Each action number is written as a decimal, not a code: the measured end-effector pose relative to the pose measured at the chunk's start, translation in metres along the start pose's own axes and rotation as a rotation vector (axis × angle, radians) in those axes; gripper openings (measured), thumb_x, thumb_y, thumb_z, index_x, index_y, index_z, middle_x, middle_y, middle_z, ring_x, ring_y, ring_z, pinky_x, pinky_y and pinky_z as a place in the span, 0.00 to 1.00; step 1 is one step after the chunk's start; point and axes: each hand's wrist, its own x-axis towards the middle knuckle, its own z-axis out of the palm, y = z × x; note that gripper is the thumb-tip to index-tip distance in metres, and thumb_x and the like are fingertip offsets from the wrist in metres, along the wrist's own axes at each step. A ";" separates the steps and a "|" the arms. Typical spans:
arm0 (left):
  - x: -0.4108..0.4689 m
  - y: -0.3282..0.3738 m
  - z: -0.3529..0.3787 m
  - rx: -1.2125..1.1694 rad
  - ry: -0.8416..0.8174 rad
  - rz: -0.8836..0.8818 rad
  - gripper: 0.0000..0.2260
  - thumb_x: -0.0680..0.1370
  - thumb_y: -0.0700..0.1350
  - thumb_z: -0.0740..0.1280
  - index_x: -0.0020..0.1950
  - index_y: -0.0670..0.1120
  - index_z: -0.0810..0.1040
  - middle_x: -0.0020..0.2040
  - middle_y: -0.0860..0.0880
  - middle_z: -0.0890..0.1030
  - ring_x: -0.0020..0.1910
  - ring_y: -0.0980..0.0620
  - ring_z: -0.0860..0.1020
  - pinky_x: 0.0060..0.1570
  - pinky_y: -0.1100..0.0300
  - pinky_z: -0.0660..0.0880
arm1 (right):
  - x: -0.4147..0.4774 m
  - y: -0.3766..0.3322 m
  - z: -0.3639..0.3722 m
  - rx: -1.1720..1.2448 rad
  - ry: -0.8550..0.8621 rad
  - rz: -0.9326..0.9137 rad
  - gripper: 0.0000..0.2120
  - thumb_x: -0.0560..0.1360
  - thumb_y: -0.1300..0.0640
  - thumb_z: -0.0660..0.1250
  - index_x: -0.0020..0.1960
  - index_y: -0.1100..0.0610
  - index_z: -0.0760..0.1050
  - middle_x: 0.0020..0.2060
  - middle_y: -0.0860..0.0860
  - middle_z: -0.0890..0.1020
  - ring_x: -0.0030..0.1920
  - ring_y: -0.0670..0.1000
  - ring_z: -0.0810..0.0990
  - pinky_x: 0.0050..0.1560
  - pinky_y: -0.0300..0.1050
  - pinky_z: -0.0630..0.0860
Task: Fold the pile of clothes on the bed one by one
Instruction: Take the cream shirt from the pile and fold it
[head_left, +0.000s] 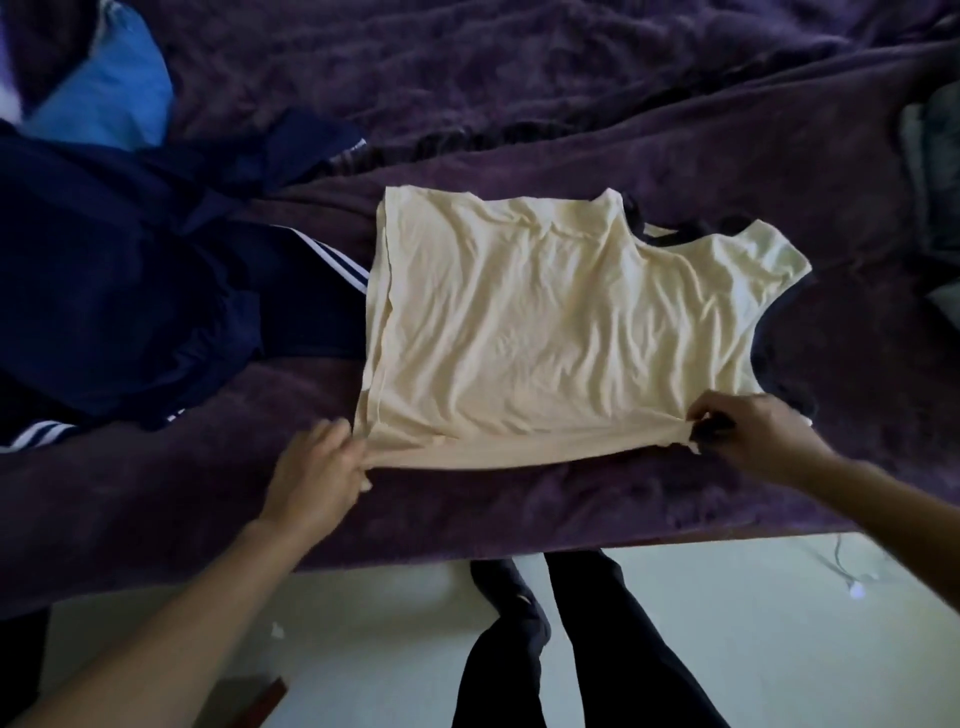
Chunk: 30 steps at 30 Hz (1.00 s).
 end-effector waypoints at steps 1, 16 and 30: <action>0.014 -0.009 -0.010 -0.034 0.040 -0.074 0.09 0.61 0.32 0.75 0.36 0.40 0.79 0.37 0.44 0.75 0.37 0.41 0.75 0.35 0.50 0.73 | 0.017 0.002 -0.014 0.077 -0.020 0.039 0.08 0.68 0.61 0.76 0.44 0.52 0.80 0.36 0.53 0.83 0.38 0.57 0.80 0.39 0.51 0.76; 0.313 -0.048 -0.034 -0.182 0.309 -0.711 0.13 0.76 0.40 0.64 0.60 0.44 0.77 0.61 0.39 0.74 0.61 0.37 0.71 0.60 0.44 0.70 | 0.290 0.014 -0.059 -0.202 0.314 0.057 0.16 0.74 0.54 0.65 0.60 0.56 0.75 0.56 0.61 0.76 0.57 0.64 0.73 0.52 0.57 0.71; 0.311 0.024 0.033 0.116 -0.244 -0.227 0.31 0.73 0.54 0.70 0.73 0.53 0.62 0.73 0.47 0.58 0.73 0.41 0.56 0.65 0.42 0.65 | 0.262 0.093 -0.042 -0.317 0.189 -0.041 0.24 0.77 0.45 0.61 0.70 0.54 0.71 0.72 0.57 0.68 0.73 0.59 0.64 0.66 0.61 0.65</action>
